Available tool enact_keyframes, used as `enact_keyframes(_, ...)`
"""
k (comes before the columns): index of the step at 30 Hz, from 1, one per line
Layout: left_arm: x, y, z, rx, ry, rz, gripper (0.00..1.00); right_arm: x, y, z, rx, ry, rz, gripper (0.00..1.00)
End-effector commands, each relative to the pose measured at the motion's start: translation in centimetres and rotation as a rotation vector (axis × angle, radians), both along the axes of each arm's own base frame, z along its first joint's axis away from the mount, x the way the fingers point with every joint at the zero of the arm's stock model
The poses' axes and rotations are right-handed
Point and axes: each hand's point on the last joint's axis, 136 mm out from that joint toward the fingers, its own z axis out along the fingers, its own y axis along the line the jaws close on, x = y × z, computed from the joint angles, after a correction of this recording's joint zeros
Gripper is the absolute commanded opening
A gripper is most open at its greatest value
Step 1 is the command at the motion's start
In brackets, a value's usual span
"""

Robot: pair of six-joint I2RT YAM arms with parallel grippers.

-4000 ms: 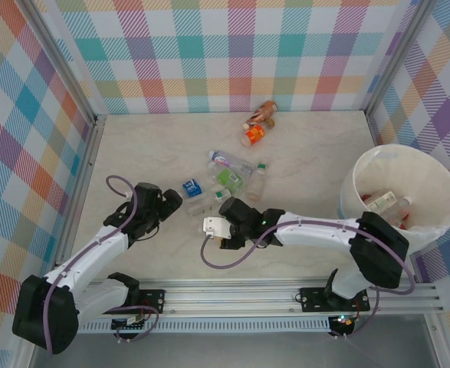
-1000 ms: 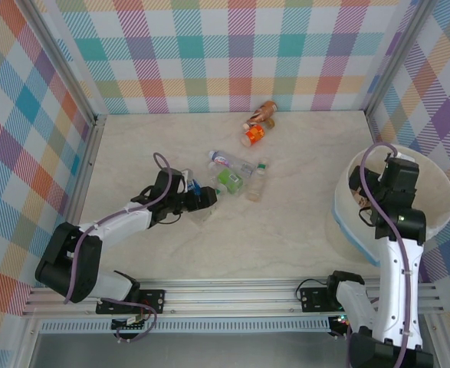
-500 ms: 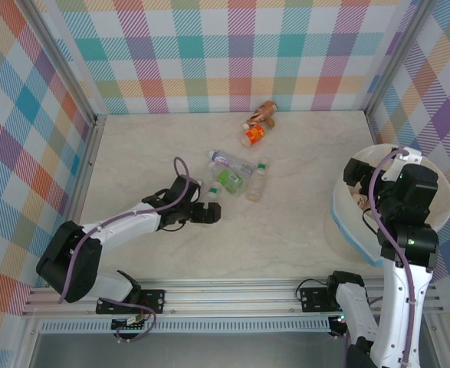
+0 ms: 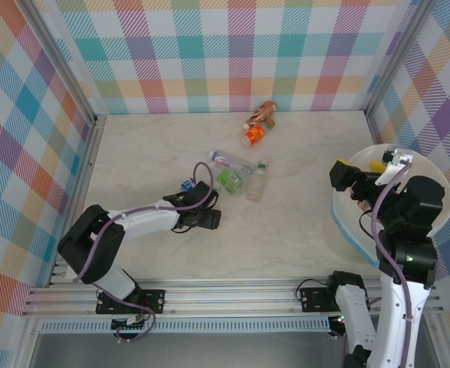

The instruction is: Put the plastic bottles in the bin

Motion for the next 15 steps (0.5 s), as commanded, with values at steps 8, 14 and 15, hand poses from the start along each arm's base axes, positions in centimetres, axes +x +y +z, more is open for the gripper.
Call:
enact_keyframes(8, -0.1, -2.0, 0.0, -0.05, 0.006, -0.037, 0.55, -1.0, 5.7, 0.4, 0.202, -0.021, 0.355, 1.0)
enact_keyframes(14, -0.3, -2.9, 0.9, -0.105, -0.001, -0.069, 0.33, -0.1, 7.8, -1.9, 0.18, 0.064, 0.393, 1.0)
enact_keyframes(15, -0.4, -3.2, 1.2, -0.121, -0.004, -0.078, 0.3, 0.2, 8.2, -2.2, 0.158, 0.07, 0.396, 1.0)
